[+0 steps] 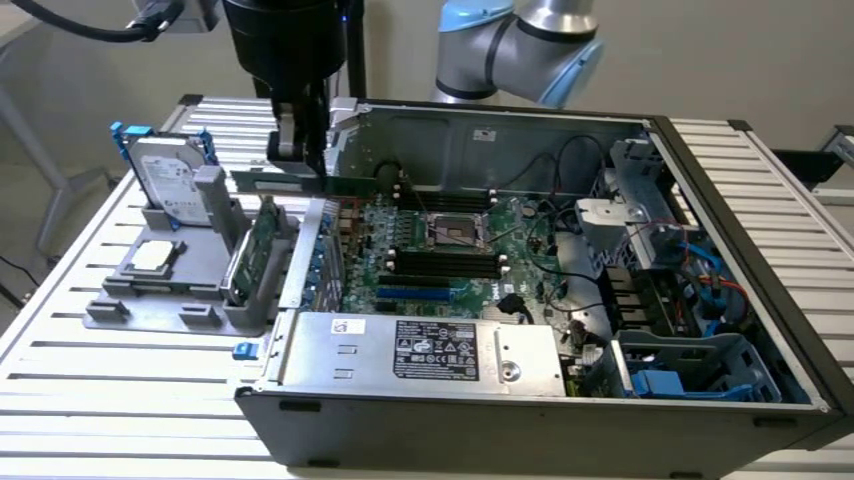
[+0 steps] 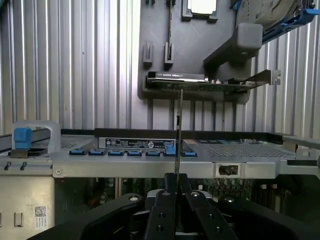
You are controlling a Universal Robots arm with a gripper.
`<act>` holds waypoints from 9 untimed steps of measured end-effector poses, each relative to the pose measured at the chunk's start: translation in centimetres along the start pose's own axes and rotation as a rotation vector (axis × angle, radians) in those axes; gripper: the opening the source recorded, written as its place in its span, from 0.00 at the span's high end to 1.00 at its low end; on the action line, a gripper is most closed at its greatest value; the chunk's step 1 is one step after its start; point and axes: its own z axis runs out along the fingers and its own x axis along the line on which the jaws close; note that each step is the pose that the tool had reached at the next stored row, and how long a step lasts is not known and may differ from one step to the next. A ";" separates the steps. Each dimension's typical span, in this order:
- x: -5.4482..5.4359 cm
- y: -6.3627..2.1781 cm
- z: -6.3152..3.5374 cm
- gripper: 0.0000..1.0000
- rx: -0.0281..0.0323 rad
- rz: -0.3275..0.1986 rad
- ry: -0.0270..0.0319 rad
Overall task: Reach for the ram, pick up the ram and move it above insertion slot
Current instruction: 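Pick up the ram and move it above insertion slot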
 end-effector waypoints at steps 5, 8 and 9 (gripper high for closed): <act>-0.2 -2.23 -0.05 0.86 -0.0001 0.000 -0.0074; -0.3 -3.61 -0.07 0.86 -0.0001 0.000 -0.0119; -0.3 -4.06 -0.08 0.86 -0.0003 0.000 -0.0131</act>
